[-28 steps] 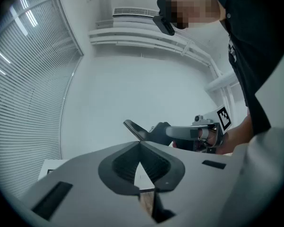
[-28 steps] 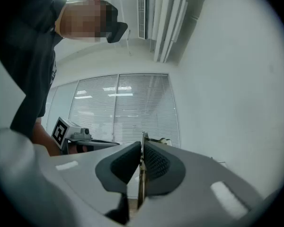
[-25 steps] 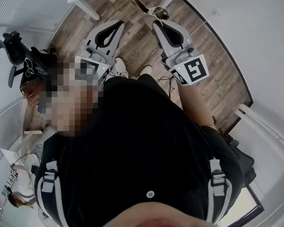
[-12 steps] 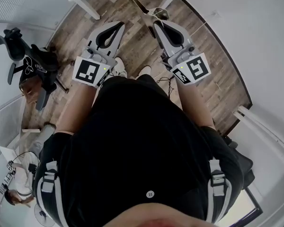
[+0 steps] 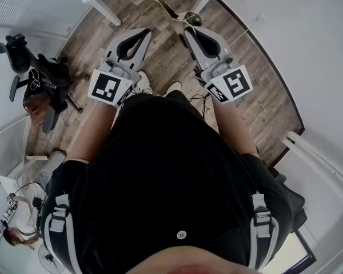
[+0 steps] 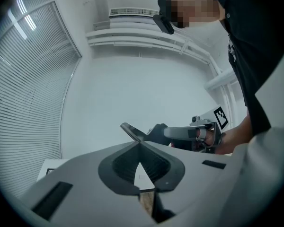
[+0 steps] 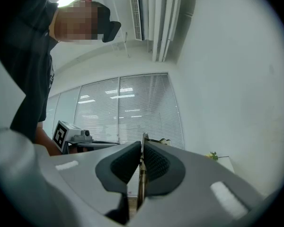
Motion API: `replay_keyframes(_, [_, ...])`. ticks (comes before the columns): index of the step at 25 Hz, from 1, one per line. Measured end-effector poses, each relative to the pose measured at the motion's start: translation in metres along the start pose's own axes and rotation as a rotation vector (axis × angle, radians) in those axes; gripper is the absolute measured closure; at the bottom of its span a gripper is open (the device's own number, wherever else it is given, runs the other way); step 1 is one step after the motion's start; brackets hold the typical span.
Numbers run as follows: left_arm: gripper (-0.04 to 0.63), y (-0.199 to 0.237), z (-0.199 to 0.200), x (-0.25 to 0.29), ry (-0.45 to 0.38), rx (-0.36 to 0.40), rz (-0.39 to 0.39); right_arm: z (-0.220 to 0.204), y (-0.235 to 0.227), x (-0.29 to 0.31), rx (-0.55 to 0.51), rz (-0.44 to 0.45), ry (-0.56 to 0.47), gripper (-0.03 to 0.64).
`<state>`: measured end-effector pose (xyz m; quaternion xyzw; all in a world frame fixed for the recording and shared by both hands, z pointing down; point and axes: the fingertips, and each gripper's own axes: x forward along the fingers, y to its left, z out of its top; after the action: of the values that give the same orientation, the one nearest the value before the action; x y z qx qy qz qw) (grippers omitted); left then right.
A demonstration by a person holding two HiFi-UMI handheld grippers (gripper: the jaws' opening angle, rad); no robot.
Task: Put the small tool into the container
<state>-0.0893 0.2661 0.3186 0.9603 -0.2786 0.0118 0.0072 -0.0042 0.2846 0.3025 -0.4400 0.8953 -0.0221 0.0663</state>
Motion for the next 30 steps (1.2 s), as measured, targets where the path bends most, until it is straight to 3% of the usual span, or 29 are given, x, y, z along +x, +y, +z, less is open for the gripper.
replay_keyframes(18, [0.589, -0.036, -0.006, 0.031, 0.024, -0.020, 0.050, -0.010, -0.028, -0.033, 0.011, 0.061, 0.033, 0.589])
replay_keyframes(30, [0.589, 0.018, -0.017, 0.064, 0.019, -0.038, 0.030, -0.022, -0.066, 0.011, 0.002, 0.038, 0.047, 0.589])
